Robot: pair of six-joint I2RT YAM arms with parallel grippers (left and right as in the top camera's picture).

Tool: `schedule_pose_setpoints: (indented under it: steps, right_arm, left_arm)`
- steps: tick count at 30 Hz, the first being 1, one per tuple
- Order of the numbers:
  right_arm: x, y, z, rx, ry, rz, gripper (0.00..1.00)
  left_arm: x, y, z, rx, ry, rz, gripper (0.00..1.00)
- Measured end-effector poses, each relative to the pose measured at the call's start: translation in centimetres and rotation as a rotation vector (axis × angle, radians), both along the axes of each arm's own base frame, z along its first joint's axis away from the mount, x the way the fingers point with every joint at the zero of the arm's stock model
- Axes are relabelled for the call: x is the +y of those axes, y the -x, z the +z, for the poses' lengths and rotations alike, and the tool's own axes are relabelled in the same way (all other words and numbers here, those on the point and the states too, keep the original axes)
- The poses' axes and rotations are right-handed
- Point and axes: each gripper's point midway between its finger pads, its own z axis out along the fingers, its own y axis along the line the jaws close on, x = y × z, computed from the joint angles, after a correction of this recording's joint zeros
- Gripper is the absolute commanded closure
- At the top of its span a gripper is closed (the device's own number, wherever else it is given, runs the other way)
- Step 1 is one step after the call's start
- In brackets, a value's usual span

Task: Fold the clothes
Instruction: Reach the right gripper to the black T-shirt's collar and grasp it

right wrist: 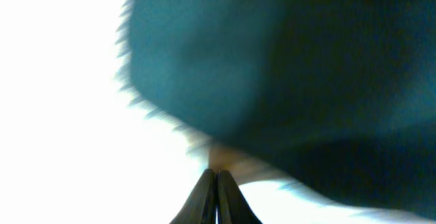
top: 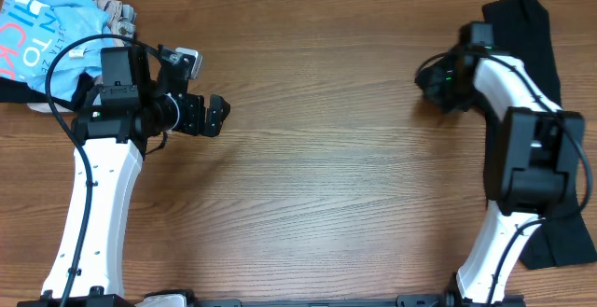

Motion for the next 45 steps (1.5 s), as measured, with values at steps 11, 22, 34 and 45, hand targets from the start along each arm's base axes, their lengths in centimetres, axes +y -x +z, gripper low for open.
schedule_pose_setpoints:
  steps: [11, 22, 34, 45]
  right_arm:
    - [24.9, 6.7, 4.2, 0.058, -0.118, 0.52, 0.96]
    - [23.6, 4.6, 4.8, 0.014, -0.019, 0.371, 0.56]
    - [2.0, -4.5, 5.4, -0.125, 0.164, -0.107, 0.19]
    - [-5.7, -4.8, 5.2, -0.134, 0.298, -0.191, 0.2]
  left_arm:
    - [6.7, -0.4, -0.8, 0.031, -0.147, 0.279, 0.0]
    - [9.0, -0.2, -0.9, 0.043, -0.17, 0.365, 0.0]
    - [8.9, -0.2, -0.9, 0.041, -0.166, 0.362, 0.0]
    - [8.9, -0.2, -0.9, 0.042, -0.162, 0.36, 0.0]
